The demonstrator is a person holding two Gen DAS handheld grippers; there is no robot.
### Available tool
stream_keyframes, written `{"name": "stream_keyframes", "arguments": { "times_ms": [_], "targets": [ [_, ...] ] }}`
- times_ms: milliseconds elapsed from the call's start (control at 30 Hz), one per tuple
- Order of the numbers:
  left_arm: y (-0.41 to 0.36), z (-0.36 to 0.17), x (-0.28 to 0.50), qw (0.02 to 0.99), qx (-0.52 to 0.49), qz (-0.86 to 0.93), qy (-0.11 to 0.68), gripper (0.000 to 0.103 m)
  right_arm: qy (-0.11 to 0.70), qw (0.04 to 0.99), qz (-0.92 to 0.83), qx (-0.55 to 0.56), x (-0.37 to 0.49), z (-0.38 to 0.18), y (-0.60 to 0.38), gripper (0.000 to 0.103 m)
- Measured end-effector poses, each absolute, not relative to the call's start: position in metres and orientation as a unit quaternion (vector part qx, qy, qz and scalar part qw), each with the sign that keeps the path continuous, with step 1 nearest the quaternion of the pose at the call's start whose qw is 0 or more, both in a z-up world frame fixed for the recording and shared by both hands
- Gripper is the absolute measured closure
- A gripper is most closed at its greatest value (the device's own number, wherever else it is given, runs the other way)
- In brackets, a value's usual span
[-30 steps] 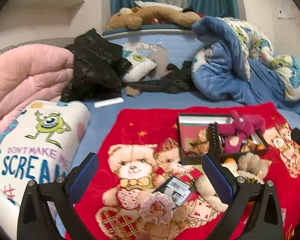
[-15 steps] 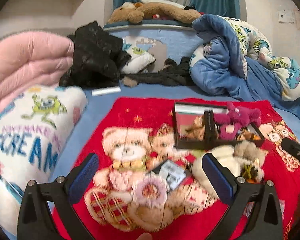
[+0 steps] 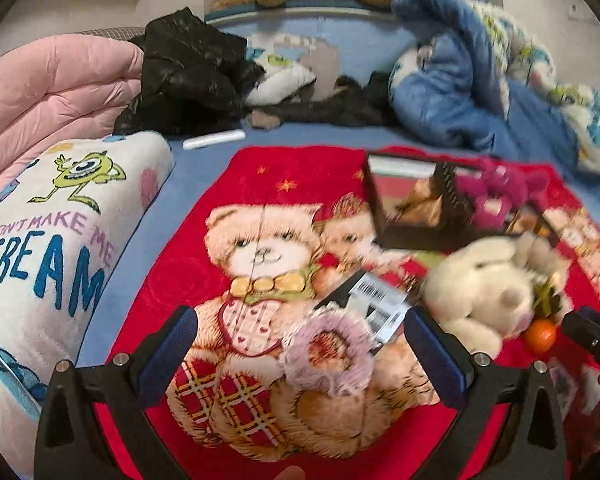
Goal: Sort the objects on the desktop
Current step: 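Reach the right gripper to a mandarin orange while the left reaches toward the pink scrunchie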
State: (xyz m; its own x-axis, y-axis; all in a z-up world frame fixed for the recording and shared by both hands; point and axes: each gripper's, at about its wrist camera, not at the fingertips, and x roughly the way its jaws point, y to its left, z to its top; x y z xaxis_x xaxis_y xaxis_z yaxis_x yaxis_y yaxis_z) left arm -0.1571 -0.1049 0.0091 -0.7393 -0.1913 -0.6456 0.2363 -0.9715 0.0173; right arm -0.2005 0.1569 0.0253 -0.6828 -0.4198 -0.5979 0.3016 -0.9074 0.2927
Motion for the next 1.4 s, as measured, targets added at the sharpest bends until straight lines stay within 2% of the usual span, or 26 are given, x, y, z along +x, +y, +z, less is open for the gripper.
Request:
{"name": "stream_keyframes", "arguments": {
  "times_ms": [433,867,967,1033,1100,1200,1233,1333,1400],
  "targets": [
    [-0.133,-0.035,-0.173,0.151,0.437,-0.886,0.043,0.000,-0.074,0.198,-0.888,0.409,-0.213,-0.008,0.148,0.000],
    [-0.143,-0.057,-0.183,0.150,0.453,-0.875,0.084,0.000,-0.054,0.192,-0.885,0.422,-0.218,-0.016,0.144,0.000],
    [-0.145,-0.057,-0.183,0.152,0.451,-0.875,0.087,0.000,-0.047,0.182,-0.887,0.422,-0.218,-0.016,0.143,0.004],
    [-0.146,-0.057,-0.183,0.154,0.451,-0.875,0.086,0.000,-0.043,0.166,-0.890,0.423,-0.218,-0.016,0.146,0.017],
    [-0.144,-0.057,-0.184,0.154,0.450,-0.876,0.082,0.000,-0.033,0.149,-0.893,0.424,-0.219,-0.017,0.147,0.025],
    [-0.144,-0.057,-0.185,0.154,0.448,-0.877,0.079,0.000,-0.008,0.136,-0.893,0.430,-0.222,-0.019,0.141,0.025],
    [-0.143,-0.057,-0.185,0.154,0.447,-0.878,0.078,0.001,0.004,0.131,-0.894,0.429,-0.221,-0.020,0.136,0.026],
    [-0.139,-0.054,-0.186,0.145,0.440,-0.883,0.076,0.013,0.038,0.113,-0.897,0.426,-0.219,-0.022,0.126,0.030],
    [-0.136,-0.052,-0.186,0.142,0.436,-0.886,0.075,0.025,0.041,0.108,-0.898,0.425,-0.219,-0.022,0.127,0.034]
  ]
}}
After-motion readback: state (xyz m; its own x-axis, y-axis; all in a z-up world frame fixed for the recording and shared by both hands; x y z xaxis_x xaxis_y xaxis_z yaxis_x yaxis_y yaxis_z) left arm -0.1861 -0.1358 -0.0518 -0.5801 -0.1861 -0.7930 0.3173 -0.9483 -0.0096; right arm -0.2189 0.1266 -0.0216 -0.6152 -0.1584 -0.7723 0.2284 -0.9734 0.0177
